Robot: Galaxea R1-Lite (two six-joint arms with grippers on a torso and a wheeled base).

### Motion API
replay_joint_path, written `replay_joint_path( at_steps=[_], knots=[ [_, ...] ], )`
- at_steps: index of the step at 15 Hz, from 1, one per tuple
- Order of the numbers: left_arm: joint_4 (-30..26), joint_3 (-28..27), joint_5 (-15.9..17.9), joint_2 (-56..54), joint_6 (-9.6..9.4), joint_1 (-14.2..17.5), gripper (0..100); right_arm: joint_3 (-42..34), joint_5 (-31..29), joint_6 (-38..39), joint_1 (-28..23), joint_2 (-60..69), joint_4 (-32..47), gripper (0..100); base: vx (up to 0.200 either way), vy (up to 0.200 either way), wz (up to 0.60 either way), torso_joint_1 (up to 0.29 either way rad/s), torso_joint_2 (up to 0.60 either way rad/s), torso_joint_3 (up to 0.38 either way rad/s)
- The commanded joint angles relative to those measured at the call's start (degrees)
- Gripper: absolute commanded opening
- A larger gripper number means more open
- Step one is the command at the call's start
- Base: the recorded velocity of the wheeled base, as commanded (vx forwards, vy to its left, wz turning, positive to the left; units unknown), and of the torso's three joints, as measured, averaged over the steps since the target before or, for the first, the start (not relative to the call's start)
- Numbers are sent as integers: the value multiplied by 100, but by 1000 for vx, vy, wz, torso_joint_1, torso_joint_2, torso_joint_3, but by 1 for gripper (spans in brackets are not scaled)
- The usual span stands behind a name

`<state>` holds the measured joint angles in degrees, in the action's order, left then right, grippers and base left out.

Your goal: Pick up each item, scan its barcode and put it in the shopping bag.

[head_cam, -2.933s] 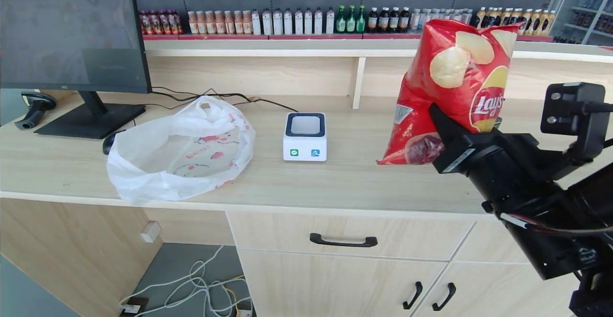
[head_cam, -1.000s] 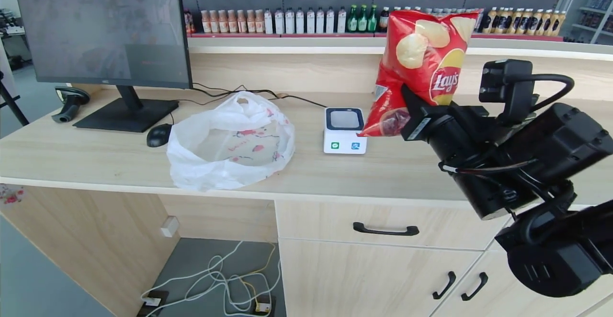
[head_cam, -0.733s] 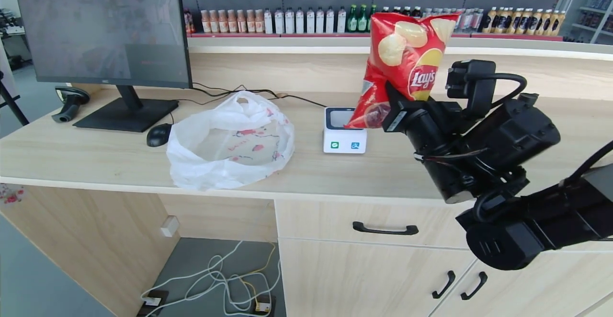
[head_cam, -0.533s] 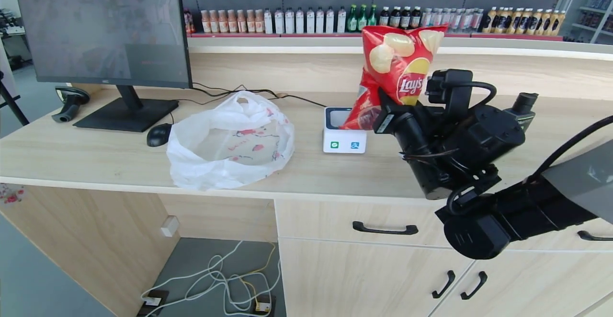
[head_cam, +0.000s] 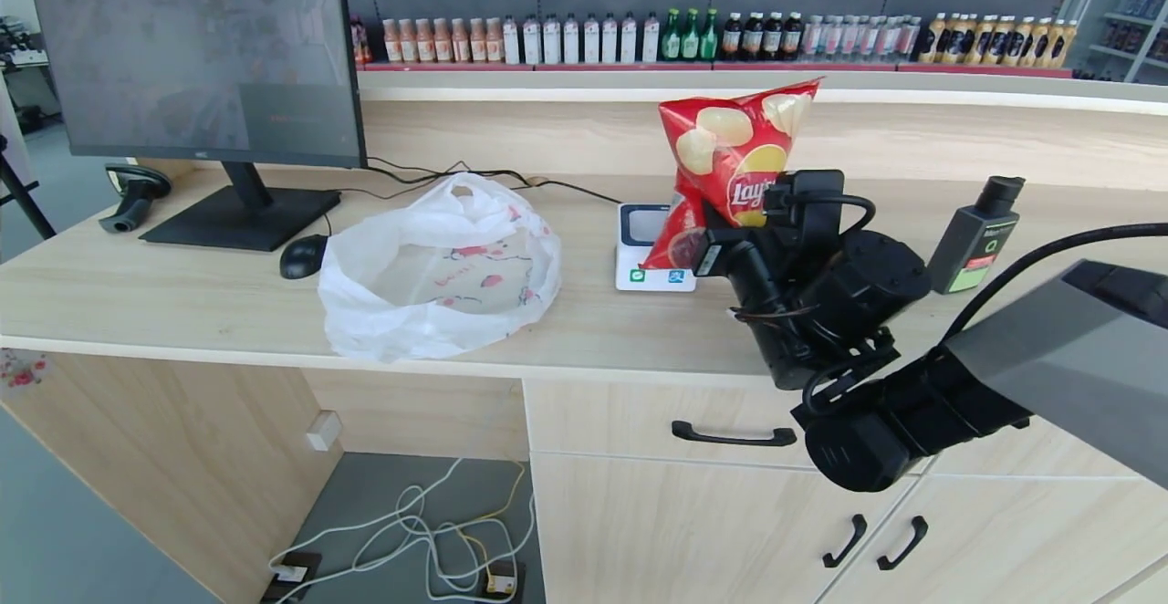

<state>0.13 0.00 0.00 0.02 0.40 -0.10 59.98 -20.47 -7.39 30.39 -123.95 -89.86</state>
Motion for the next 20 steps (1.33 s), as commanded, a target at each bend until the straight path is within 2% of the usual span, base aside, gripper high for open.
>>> replay_joint_path(
  at_steps=[1,20],
  knots=[
    [4,0,0,-2,4,1,100,102,8,-8,2,-155,-14,0,0,0,0,0,0,0],
    [4,0,0,-2,13,1,100,32,-1,-43,151,-287,-14,0,0,0,0,0,0,0]
  ],
)
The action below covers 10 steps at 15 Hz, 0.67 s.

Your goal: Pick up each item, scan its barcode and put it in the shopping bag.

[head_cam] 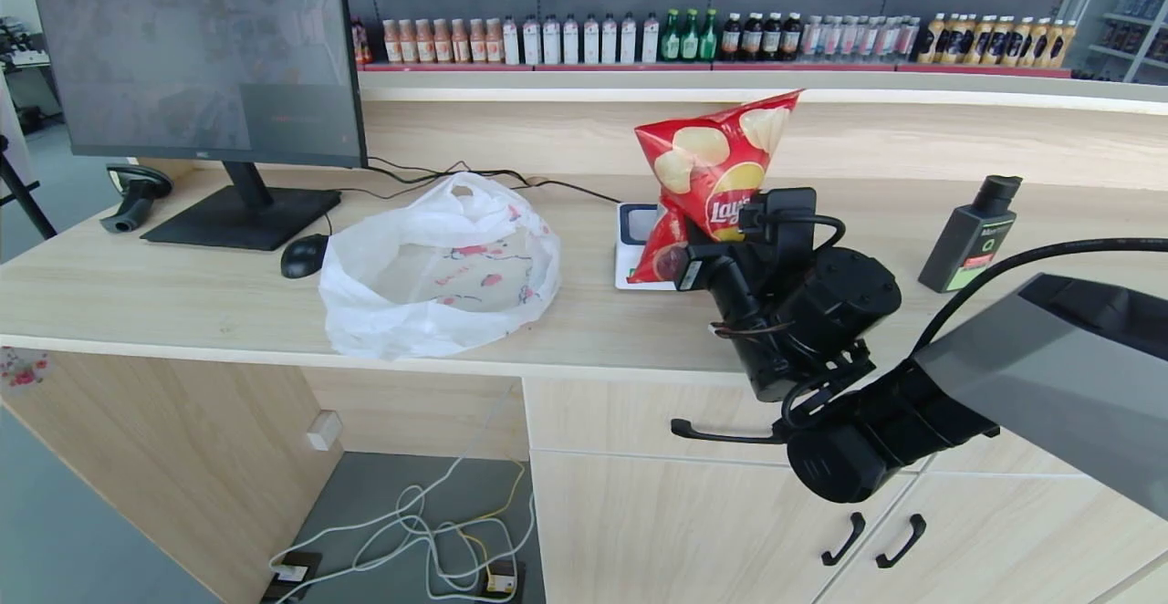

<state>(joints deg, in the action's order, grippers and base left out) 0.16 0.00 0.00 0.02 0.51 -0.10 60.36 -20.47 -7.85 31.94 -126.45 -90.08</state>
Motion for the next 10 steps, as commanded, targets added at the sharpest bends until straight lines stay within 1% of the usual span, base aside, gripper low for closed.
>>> replay_joint_path(
  at_steps=[1,2,4,6,9,10],
  knots=[
    [2,0,0,-2,2,1,100,3,-1,3,-4,-64,8,0,0,0,0,0,0,0],
    [2,0,0,-2,2,1,100,11,-1,12,-4,-72,8,0,0,0,0,0,0,0],
    [2,0,0,-2,-7,1,100,293,-1,12,5,15,8,0,0,0,0,0,0,0],
    [2,0,0,-2,-7,1,100,187,-1,29,14,253,8,0,0,0,0,0,0,0],
    [2,0,0,-2,-7,1,100,-217,113,319,32,850,8,0,0,0,0,0,0,0],
    [2,0,0,-2,2,1,100,-560,113,495,32,1281,8,0,0,0,0,0,0,0]
  ],
)
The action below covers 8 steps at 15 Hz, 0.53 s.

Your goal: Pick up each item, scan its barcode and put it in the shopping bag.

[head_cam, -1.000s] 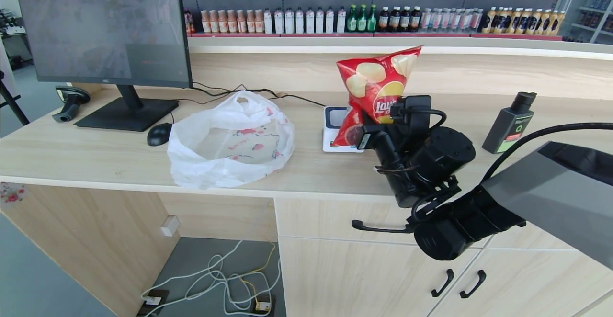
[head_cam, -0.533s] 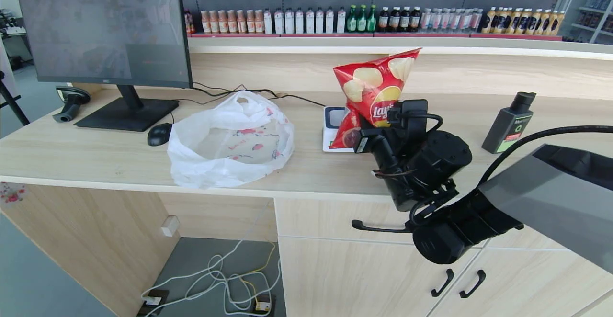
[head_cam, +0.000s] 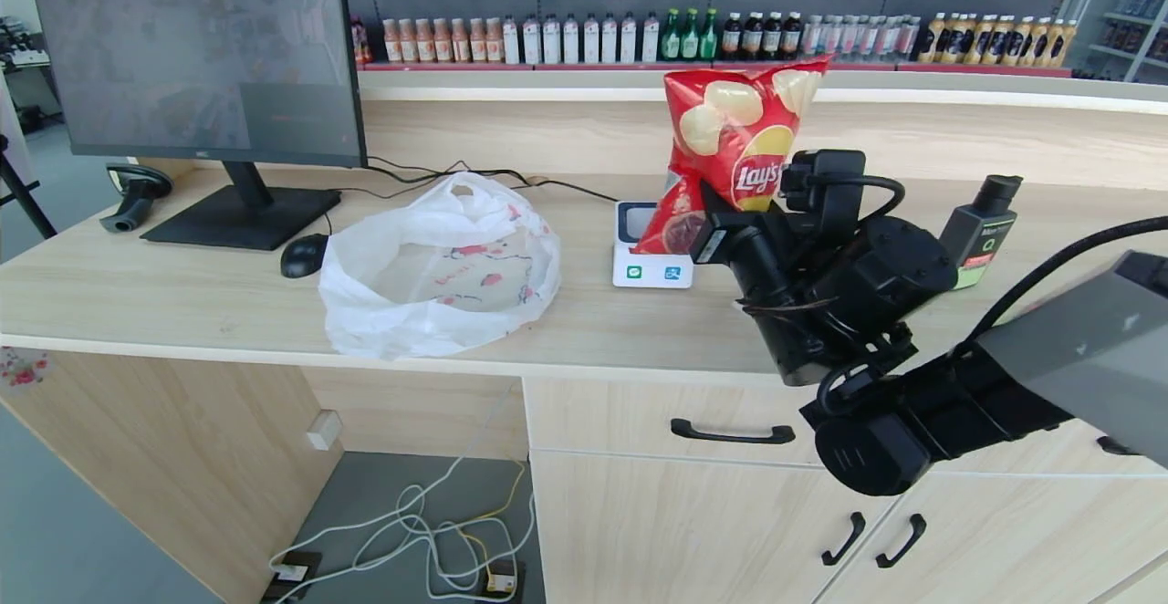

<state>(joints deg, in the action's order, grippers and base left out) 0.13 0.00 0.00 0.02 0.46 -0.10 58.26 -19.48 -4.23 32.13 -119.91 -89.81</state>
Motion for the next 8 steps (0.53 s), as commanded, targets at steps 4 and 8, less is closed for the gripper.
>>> replay_joint_path(
  at_steps=[4,8],
  knots=[
    [-5,0,0,-2,-20,1,100,-1396,340,256,3,1523,-19,0,-100,0,0,1,1,0],
    [-5,0,0,-2,-11,1,100,-1510,322,326,12,1760,-19,0,-200,0,0,-4,5,1]
  ],
)
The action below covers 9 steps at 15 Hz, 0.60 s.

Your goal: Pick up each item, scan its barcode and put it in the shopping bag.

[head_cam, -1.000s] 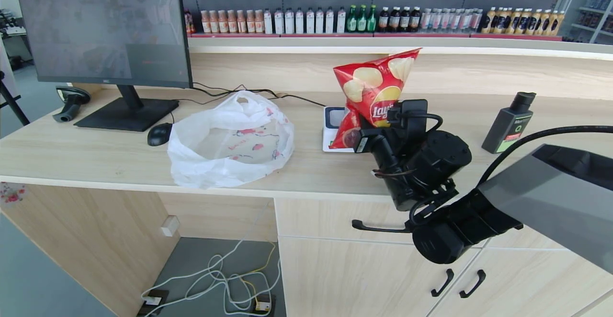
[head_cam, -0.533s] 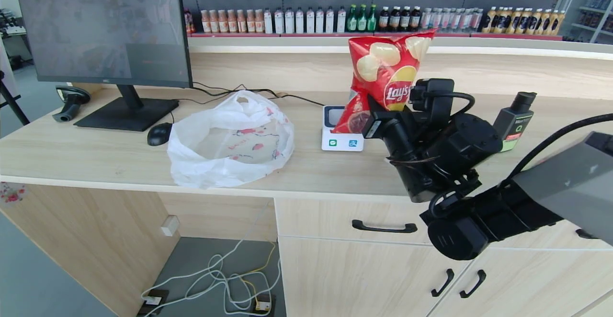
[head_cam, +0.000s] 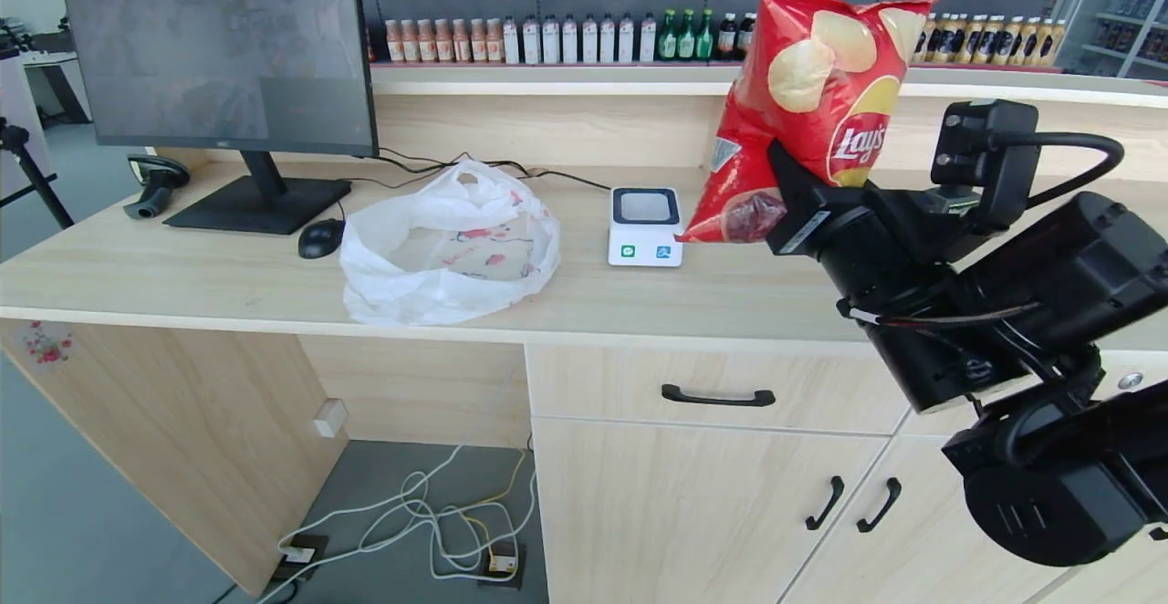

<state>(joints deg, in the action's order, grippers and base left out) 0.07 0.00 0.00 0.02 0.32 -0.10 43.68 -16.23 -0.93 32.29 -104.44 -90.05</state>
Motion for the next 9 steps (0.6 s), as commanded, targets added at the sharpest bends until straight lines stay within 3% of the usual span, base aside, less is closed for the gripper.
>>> replay_joint_path(
  at_steps=[1,2,5,9],
  knots=[
    [1,0,0,-2,3,1,100,-61,-21,5,-12,257,5,0,-200,0,0,-12,2,7],
    [1,0,0,-2,3,1,100,-61,-21,5,-12,275,5,0,-200,0,0,-2,-2,-2],
    [1,0,0,-2,12,1,100,-61,-21,14,-21,301,5,0,0,0,0,0,0,0],
    [1,0,0,-2,12,1,100,-61,-21,14,-21,292,5,0,0,200,0,12,0,4]
  ],
)
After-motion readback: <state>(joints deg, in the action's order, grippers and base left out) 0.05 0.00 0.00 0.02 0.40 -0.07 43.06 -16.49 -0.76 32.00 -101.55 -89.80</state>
